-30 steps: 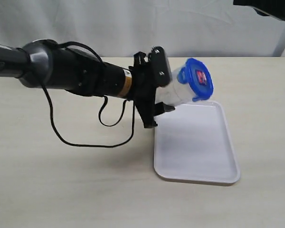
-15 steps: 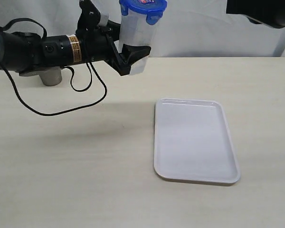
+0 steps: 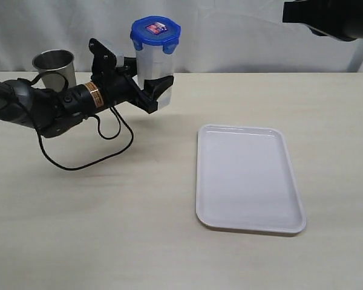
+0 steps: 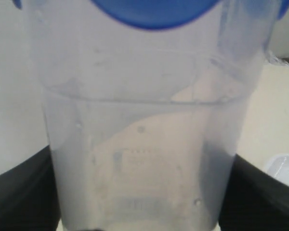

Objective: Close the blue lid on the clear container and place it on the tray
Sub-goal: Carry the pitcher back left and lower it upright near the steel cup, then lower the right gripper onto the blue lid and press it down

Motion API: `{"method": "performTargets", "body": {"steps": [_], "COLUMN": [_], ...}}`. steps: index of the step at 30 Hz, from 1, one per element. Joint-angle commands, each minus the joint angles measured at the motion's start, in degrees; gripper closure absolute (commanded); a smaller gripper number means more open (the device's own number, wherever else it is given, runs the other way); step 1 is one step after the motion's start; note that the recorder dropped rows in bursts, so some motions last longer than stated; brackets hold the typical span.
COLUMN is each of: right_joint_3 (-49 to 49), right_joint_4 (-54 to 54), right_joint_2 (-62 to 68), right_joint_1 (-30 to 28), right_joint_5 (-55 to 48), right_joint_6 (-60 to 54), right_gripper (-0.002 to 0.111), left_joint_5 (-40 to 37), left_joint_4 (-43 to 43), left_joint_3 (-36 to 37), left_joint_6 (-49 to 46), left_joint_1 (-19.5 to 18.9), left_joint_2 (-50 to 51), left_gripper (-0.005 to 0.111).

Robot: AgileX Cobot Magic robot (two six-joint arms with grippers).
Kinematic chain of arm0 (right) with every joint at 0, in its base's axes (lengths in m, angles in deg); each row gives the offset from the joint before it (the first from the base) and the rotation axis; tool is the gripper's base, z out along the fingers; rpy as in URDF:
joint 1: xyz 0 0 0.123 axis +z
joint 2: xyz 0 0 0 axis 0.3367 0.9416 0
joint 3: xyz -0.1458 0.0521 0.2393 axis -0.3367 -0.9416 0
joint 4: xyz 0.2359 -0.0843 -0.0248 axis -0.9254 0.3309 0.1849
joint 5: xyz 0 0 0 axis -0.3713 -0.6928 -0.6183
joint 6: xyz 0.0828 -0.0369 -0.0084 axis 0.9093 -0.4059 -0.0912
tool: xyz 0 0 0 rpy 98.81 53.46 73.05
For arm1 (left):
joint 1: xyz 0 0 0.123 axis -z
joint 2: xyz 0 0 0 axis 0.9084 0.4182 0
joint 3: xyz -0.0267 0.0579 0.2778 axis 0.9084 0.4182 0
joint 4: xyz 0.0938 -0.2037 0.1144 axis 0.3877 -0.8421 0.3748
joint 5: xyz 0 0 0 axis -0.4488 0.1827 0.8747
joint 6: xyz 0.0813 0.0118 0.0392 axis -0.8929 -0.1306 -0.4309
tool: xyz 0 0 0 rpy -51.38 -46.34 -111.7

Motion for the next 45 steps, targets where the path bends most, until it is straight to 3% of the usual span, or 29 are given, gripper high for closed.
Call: {"method": "performTargets", "body": {"steps": [1,25,32,35,45], "right_joint_3": [-0.2,-0.2,0.5,2.2,16.2], "right_joint_4": [-0.1,-0.2,-6.4,-9.7,-11.0], "right_joint_2": [0.0,0.0,2.3,5.9,22.1], "right_joint_1": [-0.2,-0.2,0.0,1.5,7.9], "right_joint_5": [1.0,0.6,-4.0,-7.0,-9.8], "right_joint_6": [-0.6,-0.6,-4.5,-8.5,-6.8], "right_gripper": [0.104,0.104,0.104,0.104,0.104], "left_joint_5": [1.9,2.8,1.2,-0.9,-3.9], "left_joint_4": [-3.7,-3.5,-3.2,-1.7,4.3], "left_joint_3": [-0.4,-0.4,-0.4,-0.4,-0.4], "left_joint_6": [0.7,0.7,0.7,0.7,0.7], "left_joint_1": [-0.8,-0.9,-0.9,-0.9,-0.9], "left_joint_2": [2.3,9.0,9.0,9.0,9.0], "left_gripper": [0.107,0.107,0.107,0.107,0.107]}}
